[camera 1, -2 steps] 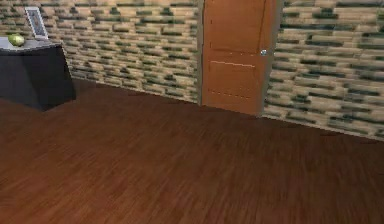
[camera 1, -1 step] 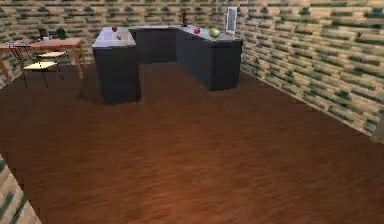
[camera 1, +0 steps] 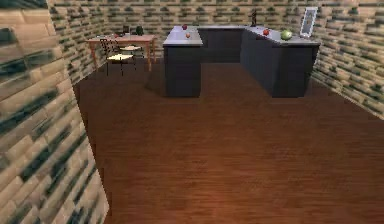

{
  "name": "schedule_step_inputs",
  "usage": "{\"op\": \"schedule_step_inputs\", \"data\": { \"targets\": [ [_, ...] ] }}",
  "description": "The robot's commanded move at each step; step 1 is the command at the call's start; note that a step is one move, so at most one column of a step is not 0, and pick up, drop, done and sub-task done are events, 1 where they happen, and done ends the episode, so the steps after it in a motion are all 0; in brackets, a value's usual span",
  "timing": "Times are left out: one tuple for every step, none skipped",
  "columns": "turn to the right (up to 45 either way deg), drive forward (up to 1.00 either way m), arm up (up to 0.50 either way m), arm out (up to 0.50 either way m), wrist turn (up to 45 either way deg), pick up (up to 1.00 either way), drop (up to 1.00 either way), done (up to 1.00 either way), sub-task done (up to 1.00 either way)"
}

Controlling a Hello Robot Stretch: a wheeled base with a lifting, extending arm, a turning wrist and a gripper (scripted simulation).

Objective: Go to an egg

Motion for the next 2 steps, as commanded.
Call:
{"op": "schedule_step_inputs", "data": {
  "targets": [
    [0.0,1.00,0.00,0.00,0.0,0.00,0.00,0.00,0.00],
    [-3.0,0.00,0.00,0.00,0.0,0.00,0.00,0.00,0.00]
  ]
}}
